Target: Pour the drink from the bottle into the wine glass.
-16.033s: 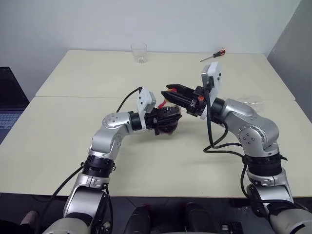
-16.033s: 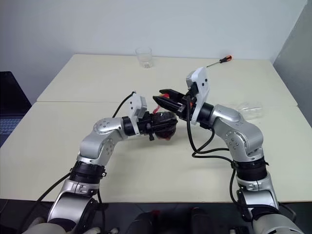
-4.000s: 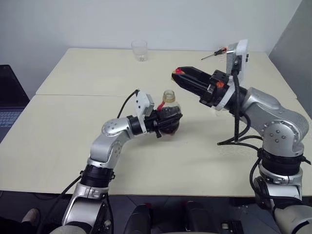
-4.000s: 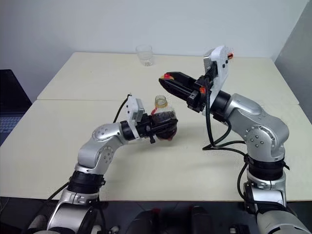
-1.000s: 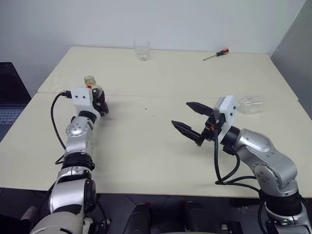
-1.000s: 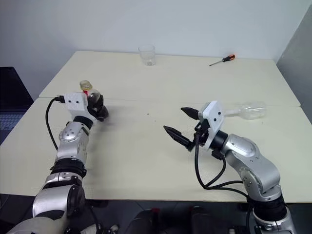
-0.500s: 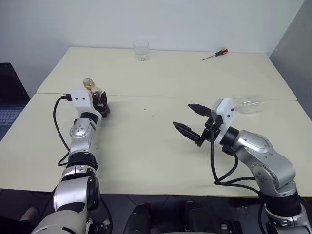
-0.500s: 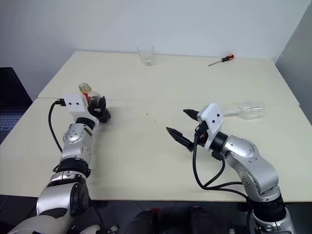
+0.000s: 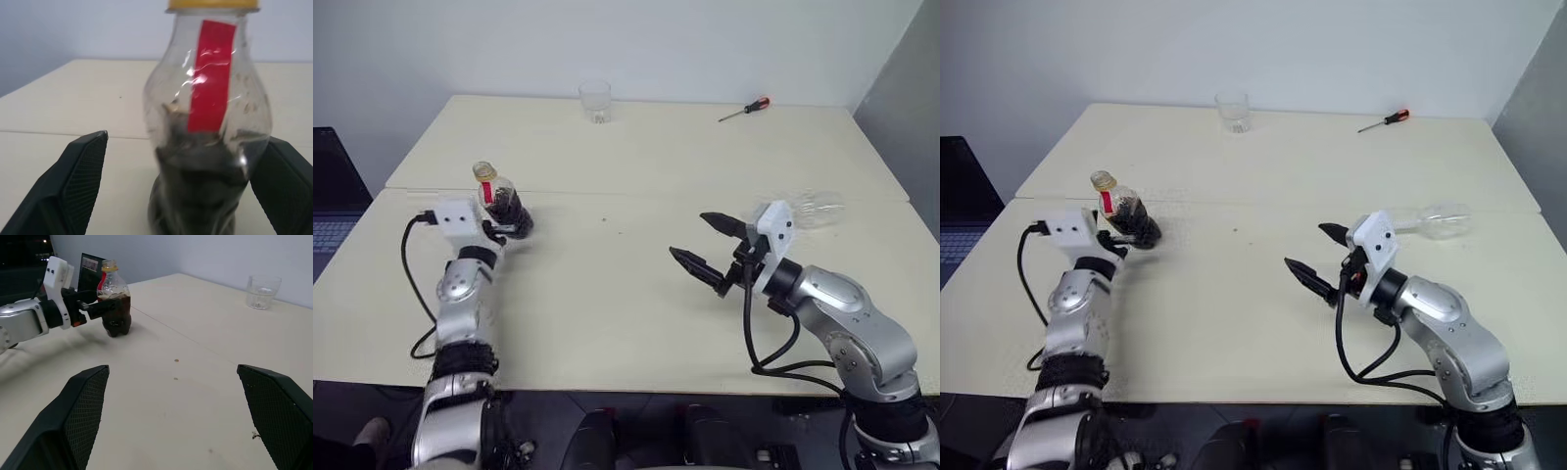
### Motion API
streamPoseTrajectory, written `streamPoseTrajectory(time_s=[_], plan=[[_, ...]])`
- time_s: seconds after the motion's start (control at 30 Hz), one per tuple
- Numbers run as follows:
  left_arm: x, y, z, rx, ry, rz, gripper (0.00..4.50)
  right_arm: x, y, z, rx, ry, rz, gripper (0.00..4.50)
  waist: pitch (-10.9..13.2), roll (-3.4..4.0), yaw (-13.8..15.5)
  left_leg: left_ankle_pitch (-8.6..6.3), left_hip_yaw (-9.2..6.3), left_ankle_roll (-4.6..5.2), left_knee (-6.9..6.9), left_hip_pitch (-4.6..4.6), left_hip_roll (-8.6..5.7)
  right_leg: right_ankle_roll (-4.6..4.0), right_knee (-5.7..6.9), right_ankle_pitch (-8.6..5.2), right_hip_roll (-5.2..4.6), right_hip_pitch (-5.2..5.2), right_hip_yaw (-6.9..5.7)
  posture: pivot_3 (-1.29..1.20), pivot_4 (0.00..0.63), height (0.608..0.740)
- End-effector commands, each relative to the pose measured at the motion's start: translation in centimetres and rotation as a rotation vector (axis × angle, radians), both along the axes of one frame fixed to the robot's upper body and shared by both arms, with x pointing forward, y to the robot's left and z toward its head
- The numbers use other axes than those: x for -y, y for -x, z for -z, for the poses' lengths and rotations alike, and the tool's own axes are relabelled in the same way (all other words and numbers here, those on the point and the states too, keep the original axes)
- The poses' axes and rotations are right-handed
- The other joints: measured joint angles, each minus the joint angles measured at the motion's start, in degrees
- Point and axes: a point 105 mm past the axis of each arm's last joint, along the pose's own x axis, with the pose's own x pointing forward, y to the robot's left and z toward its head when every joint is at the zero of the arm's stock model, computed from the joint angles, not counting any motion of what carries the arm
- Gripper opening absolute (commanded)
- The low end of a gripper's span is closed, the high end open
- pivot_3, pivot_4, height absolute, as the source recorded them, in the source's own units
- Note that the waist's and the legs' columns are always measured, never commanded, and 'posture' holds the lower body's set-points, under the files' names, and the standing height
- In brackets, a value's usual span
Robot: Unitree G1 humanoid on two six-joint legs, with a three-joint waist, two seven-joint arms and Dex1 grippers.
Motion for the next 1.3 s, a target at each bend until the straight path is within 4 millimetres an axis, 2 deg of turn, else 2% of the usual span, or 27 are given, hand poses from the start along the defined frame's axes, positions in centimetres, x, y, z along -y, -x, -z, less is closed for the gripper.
streamPoseTrajectory(time_s=[0.03,0.1,0.3,0.43,0.6,0.73,0.83,1.07,1.3], plan=[[0.8,1.7,-2.0,0.04,0.006,0.016,4.48,0.5,1.0,-1.4,0.052,-0.011,0.001,4.5,0.0,0.0,0.1,0.0,0.0,0.0,0.01,0.01,0.0,0.0,0.01,0.0,0.0,0.01,0.0,0.0,0.15,0.74],[2.0,3.0,-1.6,0.007,0.013,0.058,4.48,1.1,1.2,-1.1,0.044,-0.003,0.023,4.5,0.0,-0.01,0.1,0.0,0.0,0.0,0.01,0.01,0.0,0.0,0.0,0.0,0.0,0.03,0.01,0.0,0.15,0.74],[7.9,7.2,-1.1,-0.084,-0.022,0.353,4.48,4.0,0.9,0.1,0.011,0.023,0.161,4.5,0.0,-0.02,0.2,-0.01,0.0,-0.01,-0.01,0.06,0.0,0.0,-0.01,0.0,-0.01,0.11,0.05,0.0,0.15,0.74],[12.8,9.4,-1.9,-0.094,-0.071,0.626,4.48,6.0,-0.2,1.2,-0.029,0.012,0.302,4.5,0.0,0.0,0.2,0.0,0.02,-0.01,-0.01,0.12,0.01,-0.01,-0.01,-0.01,0.04,0.19,0.04,0.0,0.15,0.74],[16.7,11.0,-2.8,-0.087,-0.103,0.887,4.48,7.9,-1.8,3.2,-0.143,-0.059,0.478,4.5,-0.1,0.05,0.1,-0.01,0.14,-0.01,-0.04,0.18,0.01,-0.01,-0.02,-0.02,0.09,0.22,0.04,0.0,0.15,0.74],[18.0,11.7,-3.2,-0.066,-0.175,1.042,4.48,9.3,-3.4,4.3,-0.218,-0.16,0.635,4.5,-0.1,0.07,0.1,-0.01,0.18,0.0,-0.04,0.19,0.01,-0.01,-0.02,-0.02,0.11,0.23,0.05,0.0,0.15,0.74],[18.4,11.6,-3.1,-0.052,-0.223,1.106,4.48,9.4,-4.8,4.3,-0.245,-0.244,0.713,4.5,0.0,0.16,0.0,0.0,0.21,-0.01,-0.06,0.21,-0.01,-0.01,-0.01,-0.02,0.19,0.23,0.07,0.0,0.15,0.74],[18.4,9.9,-3.3,-0.029,-0.201,1.082,4.48,10.1,-7.2,3.5,-0.337,-0.536,0.855,4.5,0.0,0.21,0.0,0.0,0.19,0.0,-0.08,0.16,-0.01,-0.02,-0.03,-0.02,0.3,0.19,0.08,0.0,0.15,0.74],[18.7,9.8,-3.2,-0.021,-0.19,1.071,4.48,11.4,-8.6,3.7,-0.433,-0.74,0.906,4.5,0.0,0.26,-0.1,0.0,0.19,0.0,-0.1,0.12,0.02,-0.02,0.0,-0.01,0.28,0.08,0.14,0.0,0.15,0.74]])
